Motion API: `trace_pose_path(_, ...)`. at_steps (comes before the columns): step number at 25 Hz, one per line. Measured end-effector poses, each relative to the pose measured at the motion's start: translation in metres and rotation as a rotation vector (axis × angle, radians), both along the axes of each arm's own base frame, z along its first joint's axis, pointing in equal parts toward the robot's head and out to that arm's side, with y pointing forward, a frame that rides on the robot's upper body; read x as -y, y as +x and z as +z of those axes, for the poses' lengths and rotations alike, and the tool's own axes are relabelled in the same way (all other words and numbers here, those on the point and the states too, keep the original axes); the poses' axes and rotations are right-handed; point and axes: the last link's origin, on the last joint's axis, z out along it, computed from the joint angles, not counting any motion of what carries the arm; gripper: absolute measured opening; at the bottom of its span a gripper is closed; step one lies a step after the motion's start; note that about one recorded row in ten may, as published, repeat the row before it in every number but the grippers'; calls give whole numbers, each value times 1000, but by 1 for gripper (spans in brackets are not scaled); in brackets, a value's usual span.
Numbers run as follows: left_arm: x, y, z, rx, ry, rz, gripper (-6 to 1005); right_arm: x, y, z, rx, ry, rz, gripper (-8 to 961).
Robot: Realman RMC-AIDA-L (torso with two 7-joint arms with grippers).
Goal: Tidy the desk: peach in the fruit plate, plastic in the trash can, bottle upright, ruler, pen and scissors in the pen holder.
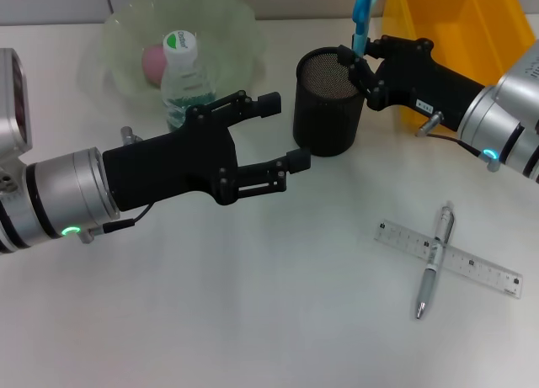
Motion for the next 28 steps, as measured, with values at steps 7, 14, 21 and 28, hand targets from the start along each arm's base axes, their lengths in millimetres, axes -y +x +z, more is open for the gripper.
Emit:
trace_pose_path(7, 0, 0, 0, 0, 0, 0, 832, 1, 1, -1, 10, 1, 4, 267)
trace_pose_path(14, 0, 0, -1, -2, -3, -2, 832, 2, 1, -2, 9, 0, 3, 271)
trace_pose_path(21, 1, 0, -2, -2, -8, -5, 832, 5, 3, 0, -9, 4, 7, 270)
trace_pose_path(28, 3, 0, -1, 5, -9, -5, 832, 17, 6, 6, -57, 9, 40, 296)
